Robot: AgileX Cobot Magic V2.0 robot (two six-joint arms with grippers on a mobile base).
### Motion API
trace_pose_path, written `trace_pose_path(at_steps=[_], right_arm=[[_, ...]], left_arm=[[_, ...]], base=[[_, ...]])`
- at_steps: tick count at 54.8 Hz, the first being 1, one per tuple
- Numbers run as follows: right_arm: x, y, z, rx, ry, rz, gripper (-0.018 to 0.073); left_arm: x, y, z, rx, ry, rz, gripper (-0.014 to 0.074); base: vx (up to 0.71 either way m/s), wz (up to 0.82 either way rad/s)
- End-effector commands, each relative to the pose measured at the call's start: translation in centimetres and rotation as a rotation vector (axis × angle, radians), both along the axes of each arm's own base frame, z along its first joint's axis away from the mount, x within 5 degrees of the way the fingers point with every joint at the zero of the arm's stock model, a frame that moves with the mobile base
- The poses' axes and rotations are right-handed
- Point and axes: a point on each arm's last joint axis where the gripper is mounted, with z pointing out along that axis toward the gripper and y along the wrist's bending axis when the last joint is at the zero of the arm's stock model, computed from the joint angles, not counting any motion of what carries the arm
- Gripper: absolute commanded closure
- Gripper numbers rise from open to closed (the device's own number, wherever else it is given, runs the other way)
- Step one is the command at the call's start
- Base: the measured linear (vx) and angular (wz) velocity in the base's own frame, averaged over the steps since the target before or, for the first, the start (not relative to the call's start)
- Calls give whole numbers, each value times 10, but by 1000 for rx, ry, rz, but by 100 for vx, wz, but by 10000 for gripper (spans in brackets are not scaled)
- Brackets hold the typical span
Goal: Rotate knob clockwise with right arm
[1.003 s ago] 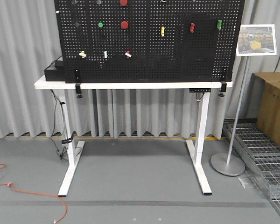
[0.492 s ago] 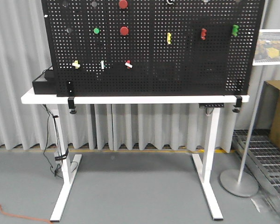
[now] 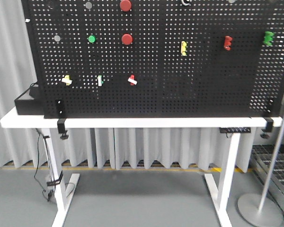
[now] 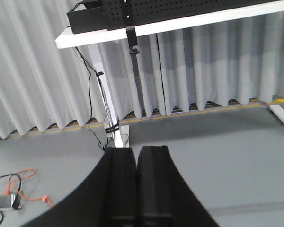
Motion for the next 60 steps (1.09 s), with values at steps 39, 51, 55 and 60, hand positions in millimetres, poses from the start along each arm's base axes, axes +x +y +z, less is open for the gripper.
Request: trace_pose_path(at_steps=[39,51,55,60], right_arm=[[2,-1,2,-11,-62,-6,568],[2,-1,2,-11,-62,-6,568],[2,-1,2,-11,-62,-6,568],[2,-1,2,-11,-62,-6,568]], left_arm=[[1,-1,-1,-10,-67,-13,603],[1,-1,-1,-10,-67,-13,603],[1,-1,-1,-10,-67,-13,603],[1,-1,-1,-10,-67,-13,603]], base=[[38,1],[28,1],[25,2],[24,1]])
